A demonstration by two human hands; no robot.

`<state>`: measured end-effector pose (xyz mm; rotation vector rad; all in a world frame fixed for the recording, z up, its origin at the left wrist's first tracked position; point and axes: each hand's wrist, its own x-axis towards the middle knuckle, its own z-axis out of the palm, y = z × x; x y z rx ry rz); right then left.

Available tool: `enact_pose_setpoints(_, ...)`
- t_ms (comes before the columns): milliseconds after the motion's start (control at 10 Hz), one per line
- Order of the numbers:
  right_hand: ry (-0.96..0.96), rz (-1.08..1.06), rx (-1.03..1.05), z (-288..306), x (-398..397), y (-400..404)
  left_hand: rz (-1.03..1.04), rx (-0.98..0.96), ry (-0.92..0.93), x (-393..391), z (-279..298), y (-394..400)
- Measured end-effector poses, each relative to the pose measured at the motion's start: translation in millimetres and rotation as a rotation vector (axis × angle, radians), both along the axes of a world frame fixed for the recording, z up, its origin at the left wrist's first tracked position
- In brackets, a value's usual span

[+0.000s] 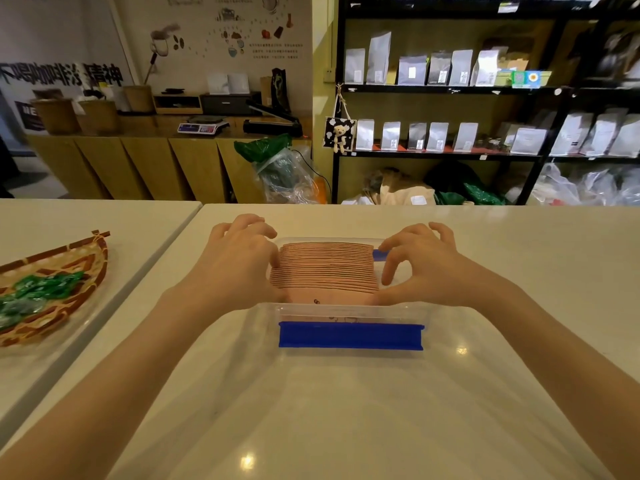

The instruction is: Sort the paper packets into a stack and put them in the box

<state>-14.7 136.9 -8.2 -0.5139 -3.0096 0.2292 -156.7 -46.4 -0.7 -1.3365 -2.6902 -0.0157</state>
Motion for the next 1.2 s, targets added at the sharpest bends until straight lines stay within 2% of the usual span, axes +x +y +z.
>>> enact_pose_setpoints(100,-0.08,0.021,-0.004,-2,-1,0,0.019,-0.004,0.0,1,0,1)
enact_pose_setpoints(400,-0.027,0.031,-0.005,-6,-3,-3,0.019,0.009,-0.06,0,1,2)
enact_pose_setpoints(700,0.007,0.012,-0.113,-4,0,-5,0.019,0.023,-0.162,-1,5,-3)
enact_pose_setpoints(900,-0.045,-0.005,-0.141,0,4,-3,0.01,0.034,-0.159,0,4,-3)
enact_pose_setpoints(1000,-0.005,-0.011,-0.176,10,11,-6,-0.01,0.048,-0.238,-2,4,-4)
enact_pose_setpoints(1100,0.153,-0.012,-0.167,37,24,-8,-0.048,0.164,-0.303,0,9,-3)
enact_pose_setpoints(1200,0.47,0.037,-0.254,72,55,-19,-0.073,0.446,-0.369,13,20,-5)
